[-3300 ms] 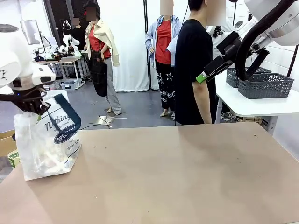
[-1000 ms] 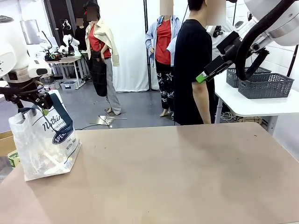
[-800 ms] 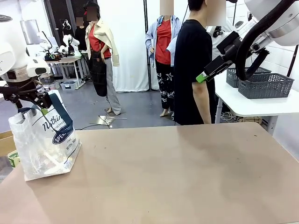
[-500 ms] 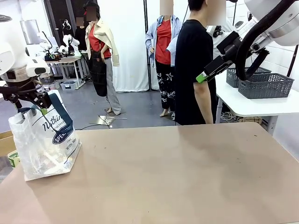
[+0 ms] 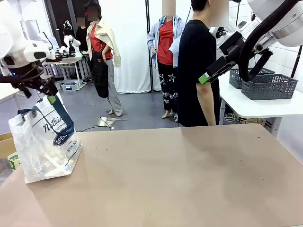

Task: Transfer purchased items from the store into the shopping bag.
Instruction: Move the Reusable shopping bag to the right side of the table.

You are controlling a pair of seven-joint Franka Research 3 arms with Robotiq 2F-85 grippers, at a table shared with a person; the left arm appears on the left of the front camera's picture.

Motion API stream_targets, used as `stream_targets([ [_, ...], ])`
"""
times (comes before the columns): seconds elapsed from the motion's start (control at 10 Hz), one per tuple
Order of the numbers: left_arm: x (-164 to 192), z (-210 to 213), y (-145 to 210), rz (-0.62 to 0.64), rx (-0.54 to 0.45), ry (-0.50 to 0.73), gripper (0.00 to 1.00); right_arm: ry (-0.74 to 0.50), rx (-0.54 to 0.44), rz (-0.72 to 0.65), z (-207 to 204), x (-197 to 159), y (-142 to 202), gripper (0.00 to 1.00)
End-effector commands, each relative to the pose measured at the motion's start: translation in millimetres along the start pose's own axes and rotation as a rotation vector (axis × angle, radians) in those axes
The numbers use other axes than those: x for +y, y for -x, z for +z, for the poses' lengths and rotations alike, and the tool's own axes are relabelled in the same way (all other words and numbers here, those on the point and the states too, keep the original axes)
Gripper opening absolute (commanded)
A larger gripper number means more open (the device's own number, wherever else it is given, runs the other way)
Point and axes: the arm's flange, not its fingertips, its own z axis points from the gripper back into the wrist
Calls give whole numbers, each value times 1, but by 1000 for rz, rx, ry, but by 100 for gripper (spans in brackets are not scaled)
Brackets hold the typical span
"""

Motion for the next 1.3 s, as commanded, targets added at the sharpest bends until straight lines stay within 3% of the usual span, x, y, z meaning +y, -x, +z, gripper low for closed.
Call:
stream_targets([
  [0.0, 2, 5, -13, -128, 5, 156, 100, -4, 1, 0, -1, 1, 1, 100],
  [0.2, -10, 0, -22, -291, -116, 361, 100, -4, 1, 0, -1, 1, 1, 100],
  [0.4, -23, -1, -29, -360, -207, 534, 100, -4, 1, 0, -1, 1, 1, 100],
  [0.5, -34, 6, -28, -406, -302, 580, 100, -4, 1, 0, -1, 1, 1, 100],
  [0.8, -53, 15, -23, -494, -472, 595, 100, -4, 1, 0, -1, 1, 1, 100],
  [1.1, -56, 13, -22, -476, -464, 535, 100, -4, 1, 0, -1, 1, 1, 100],
  [1.2, -57, 24, -30, -499, -451, 582, 100, -4, 1, 0, -1, 1, 1, 100],
])
